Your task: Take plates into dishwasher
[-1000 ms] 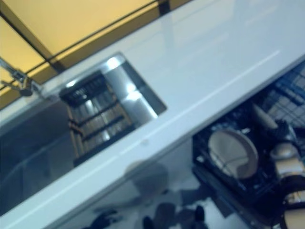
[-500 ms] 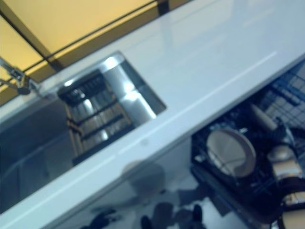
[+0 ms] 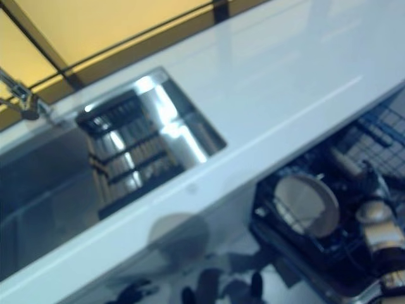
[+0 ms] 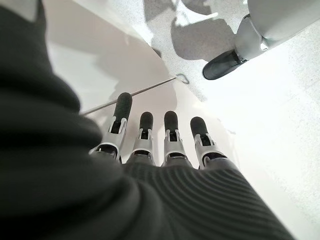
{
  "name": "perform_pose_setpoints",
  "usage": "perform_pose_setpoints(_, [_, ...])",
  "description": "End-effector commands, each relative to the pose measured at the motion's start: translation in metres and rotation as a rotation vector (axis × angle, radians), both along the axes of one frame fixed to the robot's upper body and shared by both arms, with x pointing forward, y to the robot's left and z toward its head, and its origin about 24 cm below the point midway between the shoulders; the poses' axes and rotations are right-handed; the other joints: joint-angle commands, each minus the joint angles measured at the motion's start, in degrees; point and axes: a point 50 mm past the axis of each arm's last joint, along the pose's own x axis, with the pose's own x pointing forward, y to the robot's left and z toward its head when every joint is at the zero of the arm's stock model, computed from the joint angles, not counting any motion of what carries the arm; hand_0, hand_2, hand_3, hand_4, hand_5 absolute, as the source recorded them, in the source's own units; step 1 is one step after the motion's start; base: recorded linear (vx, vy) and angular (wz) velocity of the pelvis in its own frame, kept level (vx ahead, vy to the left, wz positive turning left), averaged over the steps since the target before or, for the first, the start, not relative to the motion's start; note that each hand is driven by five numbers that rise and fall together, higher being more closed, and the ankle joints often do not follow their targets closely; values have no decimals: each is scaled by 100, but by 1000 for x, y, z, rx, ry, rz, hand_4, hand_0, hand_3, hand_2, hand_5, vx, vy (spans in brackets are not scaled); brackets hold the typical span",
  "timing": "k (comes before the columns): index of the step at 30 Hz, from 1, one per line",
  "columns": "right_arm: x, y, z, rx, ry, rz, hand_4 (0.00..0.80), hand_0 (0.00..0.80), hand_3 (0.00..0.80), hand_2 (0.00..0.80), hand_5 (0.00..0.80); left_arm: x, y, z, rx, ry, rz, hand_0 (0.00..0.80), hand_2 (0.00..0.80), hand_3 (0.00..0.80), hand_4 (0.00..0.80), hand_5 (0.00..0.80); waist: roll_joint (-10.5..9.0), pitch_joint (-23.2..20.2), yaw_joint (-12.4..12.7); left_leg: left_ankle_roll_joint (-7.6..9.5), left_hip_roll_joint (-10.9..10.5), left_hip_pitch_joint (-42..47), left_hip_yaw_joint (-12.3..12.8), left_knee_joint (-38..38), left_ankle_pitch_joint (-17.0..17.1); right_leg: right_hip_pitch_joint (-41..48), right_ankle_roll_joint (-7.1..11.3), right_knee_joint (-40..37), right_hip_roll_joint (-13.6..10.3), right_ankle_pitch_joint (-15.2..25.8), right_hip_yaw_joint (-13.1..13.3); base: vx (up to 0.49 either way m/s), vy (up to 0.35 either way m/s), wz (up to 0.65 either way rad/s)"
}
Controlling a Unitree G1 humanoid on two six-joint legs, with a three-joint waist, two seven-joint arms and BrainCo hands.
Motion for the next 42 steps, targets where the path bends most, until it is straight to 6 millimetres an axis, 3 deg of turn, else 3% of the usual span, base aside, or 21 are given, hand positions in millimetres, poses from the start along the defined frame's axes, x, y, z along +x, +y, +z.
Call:
perform_pose_setpoints(1, [-7,-1,19,-74,-41,12,0,0,0,0,0,-14,34,-1,99,32,63,0,0,0,0,0,-454,-432,-46,72,35,-391,-80,-3,465,407,-26,208,-4,-589,-153,23,26,-5])
perform_pose_setpoints(11, [-53,-26,29,-157,22,-26,0,0,0,0,0,-50,49,-17,121,135,132,0,0,0,0,0,-847,-1036,-336,54,63,292,137,-206,271,1153,25,-580,167,-360,157,30,35,-9])
perform_pose_setpoints(16, [-67,-33,35,-189,38,-52,0,0,0,0,0,-66,51,-24,110,184,155,0,0,0,0,0,-962,-1384,-392,65,33,484,22,-181,146,1333,16,-819,214,-245,411,72,76,-17])
perform_pose_setpoints(20, [-71,-34,44,-230,45,-45,0,0,0,0,0,-84,46,-34,83,235,185,0,0,0,0,0,-1019,-1665,-358,111,-97,634,-460,-72,-63,1485,-5,-948,249,-189,807,105,168,-40])
perform_pose_setpoints(24, [-64,-25,52,-246,0,-37,0,0,0,0,0,-99,34,-42,50,269,202,0,0,0,0,0,-1005,-1868,-225,320,-527,752,-1286,-16,-397,1575,45,-1019,290,-134,1372,74,245,-66])
perform_pose_setpoints(29, [-68,-29,36,-146,-50,-80,0,0,0,0,0,-102,36,-44,53,293,183,0,0,0,0,0,-1038,-1911,-316,545,-762,897,-1039,-72,-622,1467,375,-1130,41,214,1587,-28,361,-63])
perform_pose_setpoints(32, [-69,-33,22,-68,-63,-86,0,0,0,0,0,-101,43,-43,77,311,194,0,0,0,0,0,-1099,-1884,-318,628,-827,894,-894,-24,-712,1333,553,-1178,-96,460,1551,-81,154,-62])
perform_pose_setpoints(35, [-63,-34,8,7,-48,-65,0,0,0,0,0,-106,56,-41,117,338,224,0,0,0,0,0,-1138,-1811,-138,601,-736,1041,-466,-197,-636,1133,779,-982,-514,943,592,-96,40,-64])
perform_pose_setpoints(37, [-58,-33,3,54,-34,-57,0,0,0,0,0,-105,64,-38,134,344,231,0,0,0,0,0,-1098,-1810,-76,607,-685,1174,-356,-442,-503,1074,826,-784,-686,1164,467,-86,-12,-79])
perform_pose_setpoints(42, [-57,-26,-34,158,7,-43,0,0,0,0,0,-90,71,-31,163,331,216,0,0,0,0,0,-994,-1865,-201,741,-627,1032,-672,-492,-465,1019,636,-435,-563,903,1207,-57,-110,-38])
